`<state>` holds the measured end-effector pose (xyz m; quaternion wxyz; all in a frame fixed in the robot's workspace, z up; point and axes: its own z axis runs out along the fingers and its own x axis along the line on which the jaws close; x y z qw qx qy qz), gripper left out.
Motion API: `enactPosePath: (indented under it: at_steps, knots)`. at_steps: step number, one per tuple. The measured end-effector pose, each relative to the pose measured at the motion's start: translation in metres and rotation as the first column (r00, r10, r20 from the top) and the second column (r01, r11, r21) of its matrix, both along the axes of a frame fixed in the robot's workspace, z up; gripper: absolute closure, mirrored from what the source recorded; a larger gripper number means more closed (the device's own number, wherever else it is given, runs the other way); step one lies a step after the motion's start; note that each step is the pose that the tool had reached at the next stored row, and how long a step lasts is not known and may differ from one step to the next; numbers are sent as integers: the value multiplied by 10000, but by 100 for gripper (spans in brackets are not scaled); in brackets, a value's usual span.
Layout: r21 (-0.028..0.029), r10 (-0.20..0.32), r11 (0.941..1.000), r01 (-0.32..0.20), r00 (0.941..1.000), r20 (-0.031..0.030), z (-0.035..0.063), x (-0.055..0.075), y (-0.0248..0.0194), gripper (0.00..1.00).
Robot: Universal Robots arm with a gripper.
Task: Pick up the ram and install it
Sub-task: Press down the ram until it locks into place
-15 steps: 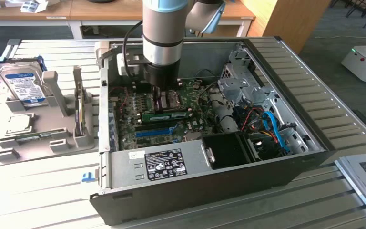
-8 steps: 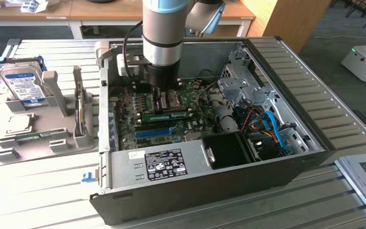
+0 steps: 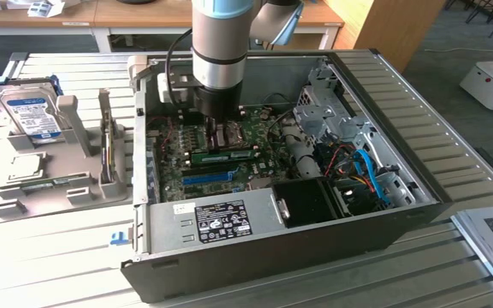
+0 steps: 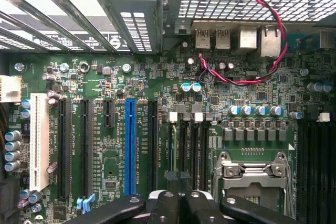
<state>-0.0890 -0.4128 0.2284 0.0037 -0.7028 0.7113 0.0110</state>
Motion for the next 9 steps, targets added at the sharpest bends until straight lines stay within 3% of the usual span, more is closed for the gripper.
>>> enactPosePath:
  at_steps: [9]
  knots:
    - [-1, -1, 10000, 1, 10000, 0, -10, -1, -1, 90]
